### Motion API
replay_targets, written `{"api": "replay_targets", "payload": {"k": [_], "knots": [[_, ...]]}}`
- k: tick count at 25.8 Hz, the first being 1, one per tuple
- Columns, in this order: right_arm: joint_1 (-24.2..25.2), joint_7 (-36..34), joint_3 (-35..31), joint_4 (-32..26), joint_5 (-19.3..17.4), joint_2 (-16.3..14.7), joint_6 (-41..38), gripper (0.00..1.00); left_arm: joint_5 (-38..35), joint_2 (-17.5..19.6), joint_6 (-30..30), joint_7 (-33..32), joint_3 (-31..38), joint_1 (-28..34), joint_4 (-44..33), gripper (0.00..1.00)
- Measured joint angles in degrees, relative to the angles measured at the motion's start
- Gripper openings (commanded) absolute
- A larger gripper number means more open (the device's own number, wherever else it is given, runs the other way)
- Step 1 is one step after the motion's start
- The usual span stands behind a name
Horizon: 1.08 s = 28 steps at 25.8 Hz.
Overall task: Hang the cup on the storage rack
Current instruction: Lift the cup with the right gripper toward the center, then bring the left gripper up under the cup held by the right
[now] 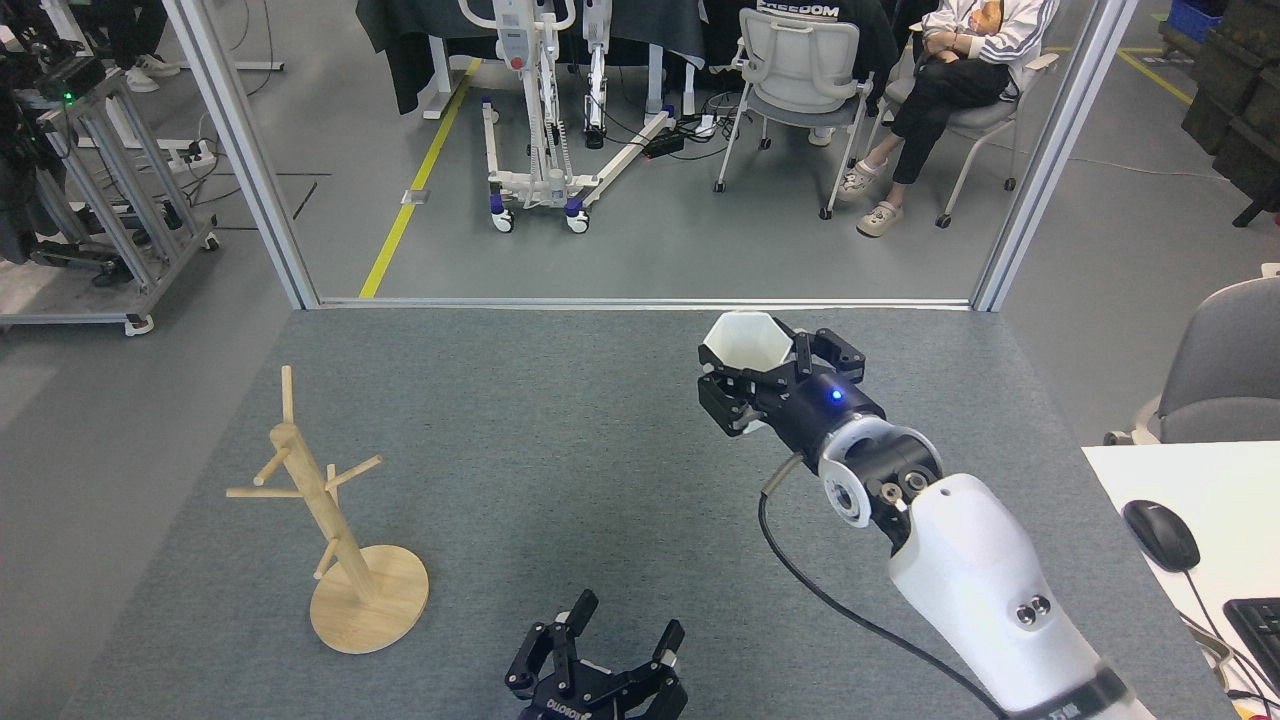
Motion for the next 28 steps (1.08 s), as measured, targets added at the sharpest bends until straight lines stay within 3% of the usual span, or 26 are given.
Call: {"api": "replay_targets", "payload": {"k": [5, 8, 15, 23, 28], "knots": [[-6.7, 0.3, 8.3, 0.1, -7.3, -0.3, 11.8, 0.0, 0.0, -1.4, 6.4, -4.4, -3.0, -4.2, 0.2, 0.96], [-8.8, 0.5, 11.8, 0.0, -9.1, 0.0, 17.3, 0.0, 0.1, -1.6, 7.9, -6.3, -3.5, -6.2, 0.3, 0.96], [-9.4, 4.3, 14.4, -1.3, -9.0, 2.2, 25.8, 0.0, -0.4, -2.4, 11.9, -11.8, -4.3, -11.7, 2.1, 0.97], [-8.9, 4.9, 14.6, -1.8, -8.8, 2.7, 27.0, 0.0, -1.2, -2.7, 20.8, -14.2, -8.3, -16.6, 5.1, 0.95], [-8.7, 4.9, 14.6, -1.9, -8.6, 2.8, 27.0, 0.0, -1.3, -2.8, 23.0, -15.6, -11.2, -21.8, 9.3, 0.92]]}}
